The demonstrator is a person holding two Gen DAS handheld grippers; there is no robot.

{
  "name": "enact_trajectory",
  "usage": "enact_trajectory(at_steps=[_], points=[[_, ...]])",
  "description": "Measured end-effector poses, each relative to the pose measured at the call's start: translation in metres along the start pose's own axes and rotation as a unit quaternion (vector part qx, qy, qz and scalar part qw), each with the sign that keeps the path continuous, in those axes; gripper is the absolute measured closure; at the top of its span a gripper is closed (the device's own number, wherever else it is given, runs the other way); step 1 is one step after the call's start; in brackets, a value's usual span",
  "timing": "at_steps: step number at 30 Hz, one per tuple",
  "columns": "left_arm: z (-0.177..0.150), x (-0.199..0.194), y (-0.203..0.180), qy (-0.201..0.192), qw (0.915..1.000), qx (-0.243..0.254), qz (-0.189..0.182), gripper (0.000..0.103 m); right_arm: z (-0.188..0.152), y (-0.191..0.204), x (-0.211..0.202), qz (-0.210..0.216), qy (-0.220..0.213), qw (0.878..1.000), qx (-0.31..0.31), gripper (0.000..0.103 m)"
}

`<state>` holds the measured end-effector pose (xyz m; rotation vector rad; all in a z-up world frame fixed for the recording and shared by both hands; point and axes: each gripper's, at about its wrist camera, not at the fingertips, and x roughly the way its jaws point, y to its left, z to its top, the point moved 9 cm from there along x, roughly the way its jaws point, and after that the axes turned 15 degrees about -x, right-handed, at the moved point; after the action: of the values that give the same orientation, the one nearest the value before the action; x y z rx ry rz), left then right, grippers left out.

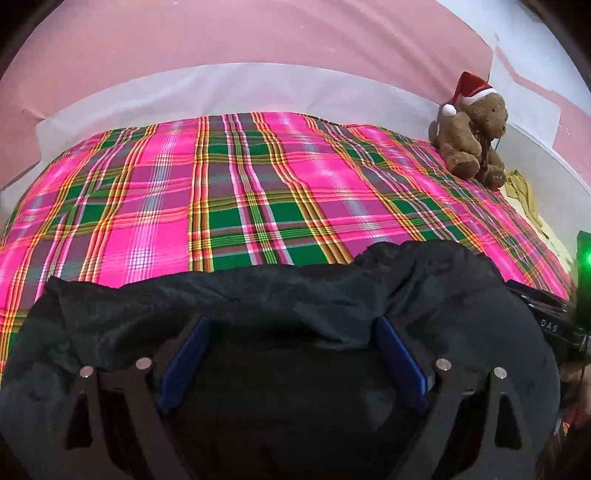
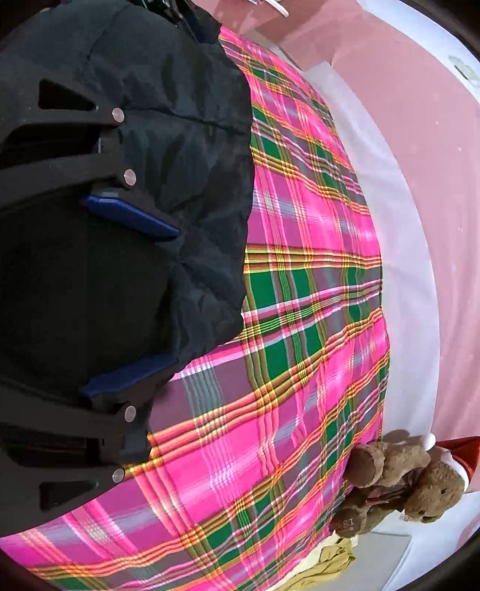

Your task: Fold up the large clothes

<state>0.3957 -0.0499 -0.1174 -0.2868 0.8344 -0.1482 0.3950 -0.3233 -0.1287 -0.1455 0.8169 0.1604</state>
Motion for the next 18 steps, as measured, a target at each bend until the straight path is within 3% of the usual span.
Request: enact_trajectory(at_steps=[6, 8, 12, 16, 18], points=[[0.006, -0.027, 0.000, 0.003, 0.9999, 0.004, 0.014, 0.015, 0.005, -0.002, -0.011, -0.012, 0.021, 1.000, 0.004, 0.037], [0.015, -0.054, 0.008, -0.022, 0.9997, 0.009, 0.002, 0.015, 0.013, -0.002, -0.040, -0.010, -0.004, 1.000, 0.015, 0.037], [0.023, -0.082, 0.055, -0.054, 0.9980, 0.002, 0.034, 0.015, 0.029, 0.038, -0.080, 0.033, -0.045, 0.998, -0.006, 0.037], [0.015, -0.077, 0.104, -0.041, 0.9962, -0.061, 0.046, 0.015, 0.027, 0.095, -0.065, 0.069, -0.033, 0.995, -0.056, 0.037], [0.009, -0.069, 0.111, -0.040, 0.9958, -0.070, 0.042, 0.015, 0.021, 0.101, -0.046, 0.046, -0.029, 0.996, -0.072, 0.037]])
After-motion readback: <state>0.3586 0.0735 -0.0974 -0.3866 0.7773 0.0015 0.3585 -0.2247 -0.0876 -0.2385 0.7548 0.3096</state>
